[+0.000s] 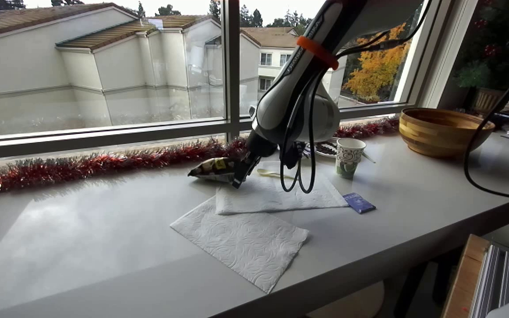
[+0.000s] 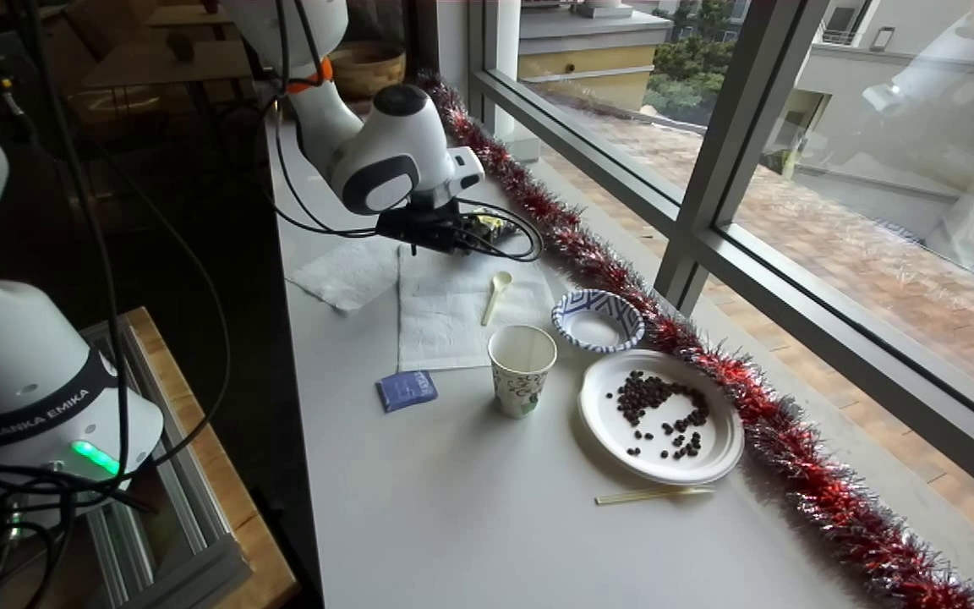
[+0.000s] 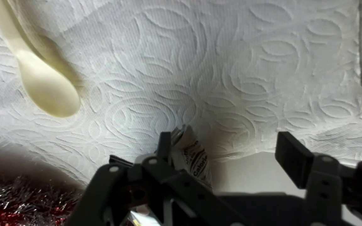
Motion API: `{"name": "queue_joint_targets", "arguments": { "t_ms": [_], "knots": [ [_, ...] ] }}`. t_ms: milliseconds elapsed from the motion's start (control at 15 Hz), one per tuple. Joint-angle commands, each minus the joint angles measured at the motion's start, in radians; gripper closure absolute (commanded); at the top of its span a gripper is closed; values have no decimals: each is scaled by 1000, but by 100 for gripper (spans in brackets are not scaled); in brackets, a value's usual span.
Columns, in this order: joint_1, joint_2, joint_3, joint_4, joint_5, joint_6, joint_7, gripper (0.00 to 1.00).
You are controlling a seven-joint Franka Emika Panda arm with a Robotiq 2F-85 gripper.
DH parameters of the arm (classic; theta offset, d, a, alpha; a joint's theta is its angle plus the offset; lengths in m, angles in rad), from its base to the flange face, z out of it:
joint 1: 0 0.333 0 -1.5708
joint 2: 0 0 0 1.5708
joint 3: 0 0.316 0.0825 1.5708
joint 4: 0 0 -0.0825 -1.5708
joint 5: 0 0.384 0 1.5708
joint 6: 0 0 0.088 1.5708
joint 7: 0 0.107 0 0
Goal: Pick up the black packet then set it back down on the counter.
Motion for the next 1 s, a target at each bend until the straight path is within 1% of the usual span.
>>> {"name": "queue_joint_targets", "arguments": {
  "t_ms": [0, 67, 133, 200, 267, 333, 600, 933],
  "knots": [
    [-54, 58, 37, 17, -130, 82, 60, 16],
    [-63, 66, 39, 17, -164, 99, 78, 18],
    [-72, 72, 43, 14, -198, 118, 96, 18],
    [-80, 82, 47, 16, -231, 134, 113, 20],
    [-79, 86, 40, 15, -262, 155, 133, 19],
    [-79, 89, 34, 16, -289, 165, 153, 21],
    [-40, 82, -24, 13, -347, 206, 224, 20],
    [20, 65, -106, 2, -379, 280, 274, 20]
  ]
}}
